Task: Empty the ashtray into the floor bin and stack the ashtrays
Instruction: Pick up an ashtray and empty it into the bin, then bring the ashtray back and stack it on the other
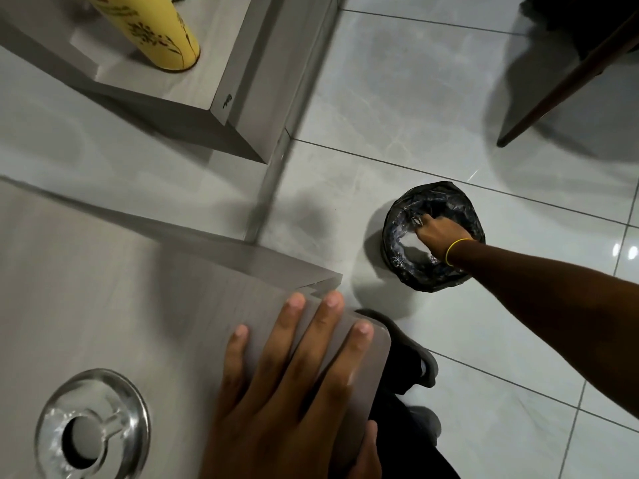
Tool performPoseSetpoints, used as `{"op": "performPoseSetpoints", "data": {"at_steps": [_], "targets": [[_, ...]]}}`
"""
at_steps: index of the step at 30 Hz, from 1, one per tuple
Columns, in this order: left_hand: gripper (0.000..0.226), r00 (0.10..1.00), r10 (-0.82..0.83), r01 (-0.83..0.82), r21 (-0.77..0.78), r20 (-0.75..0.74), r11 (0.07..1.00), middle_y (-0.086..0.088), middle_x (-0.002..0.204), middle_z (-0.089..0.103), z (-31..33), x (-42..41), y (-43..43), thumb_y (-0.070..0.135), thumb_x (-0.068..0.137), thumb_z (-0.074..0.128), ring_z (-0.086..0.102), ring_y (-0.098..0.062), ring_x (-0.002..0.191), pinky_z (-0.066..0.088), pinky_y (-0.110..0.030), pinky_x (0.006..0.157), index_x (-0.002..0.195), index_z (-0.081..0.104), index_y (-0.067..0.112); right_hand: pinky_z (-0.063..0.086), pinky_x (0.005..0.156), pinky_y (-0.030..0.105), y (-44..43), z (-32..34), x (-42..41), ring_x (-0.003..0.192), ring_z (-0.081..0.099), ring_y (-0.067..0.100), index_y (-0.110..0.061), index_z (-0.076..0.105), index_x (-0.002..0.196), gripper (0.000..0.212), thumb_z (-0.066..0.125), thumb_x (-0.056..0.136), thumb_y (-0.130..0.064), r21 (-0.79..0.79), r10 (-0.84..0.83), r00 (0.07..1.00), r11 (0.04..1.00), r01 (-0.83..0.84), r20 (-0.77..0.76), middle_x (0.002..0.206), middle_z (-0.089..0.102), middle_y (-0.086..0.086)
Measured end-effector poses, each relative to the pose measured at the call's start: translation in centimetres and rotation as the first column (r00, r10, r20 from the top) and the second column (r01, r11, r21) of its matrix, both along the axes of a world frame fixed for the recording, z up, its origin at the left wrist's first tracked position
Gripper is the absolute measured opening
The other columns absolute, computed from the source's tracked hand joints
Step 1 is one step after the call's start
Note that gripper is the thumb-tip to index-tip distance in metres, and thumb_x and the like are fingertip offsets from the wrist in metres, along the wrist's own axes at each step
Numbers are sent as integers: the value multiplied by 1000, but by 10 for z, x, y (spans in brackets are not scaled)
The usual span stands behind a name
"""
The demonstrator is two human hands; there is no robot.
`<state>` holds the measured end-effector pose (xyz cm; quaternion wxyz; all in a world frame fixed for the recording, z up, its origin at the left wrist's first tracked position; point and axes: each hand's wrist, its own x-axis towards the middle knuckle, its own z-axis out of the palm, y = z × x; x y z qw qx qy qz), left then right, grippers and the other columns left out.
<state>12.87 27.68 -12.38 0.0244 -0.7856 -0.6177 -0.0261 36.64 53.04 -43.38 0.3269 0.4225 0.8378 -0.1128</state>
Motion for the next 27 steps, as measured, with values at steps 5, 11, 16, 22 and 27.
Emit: {"op": "performPoseSetpoints", "data": {"at_steps": [5,11,16,22,27], "targets": [[89,998,24,-23,-21,50,1000,-1,165,50,2,2,1,59,72,68,43,-26,157,41,-62,118,156,54,32,58,91,53,2,1,9,113,68,50,-7,28,163,69,58,101,-5,-23,-250,960,968,249,-125,137,52,27],[100,988,69,-49,-146,136,988,3,179,32,11,3,1,56,79,72,25,-25,167,25,-63,130,169,35,32,51,104,52,-8,48,32,125,60,54,-5,49,146,61,71,89,-8,-154,-825,509,551,820,-246,128,64,35],[96,988,81,-42,-276,132,960,7,185,11,13,3,0,57,88,63,10,-22,170,14,-61,133,173,23,34,53,89,44,-28,162,31,111,69,47,5,68,109,35,78,87,-18,-259,-900,257,358,897,-352,109,74,30],[80,981,146,-107,-276,126,955,1,183,22,23,16,2,55,98,52,17,-25,169,16,-60,128,170,25,31,51,72,37,-61,315,0,81,68,32,-9,66,89,24,85,83,-22,-283,-779,207,441,852,-591,79,71,5],[63,807,511,-464,-217,296,859,3,181,26,40,33,-36,45,107,47,23,-22,167,26,-52,127,167,39,26,45,63,30,-102,399,-54,67,64,10,-14,62,81,29,89,81,-23,-286,-654,342,659,696,-675,70,67,-9]]}}
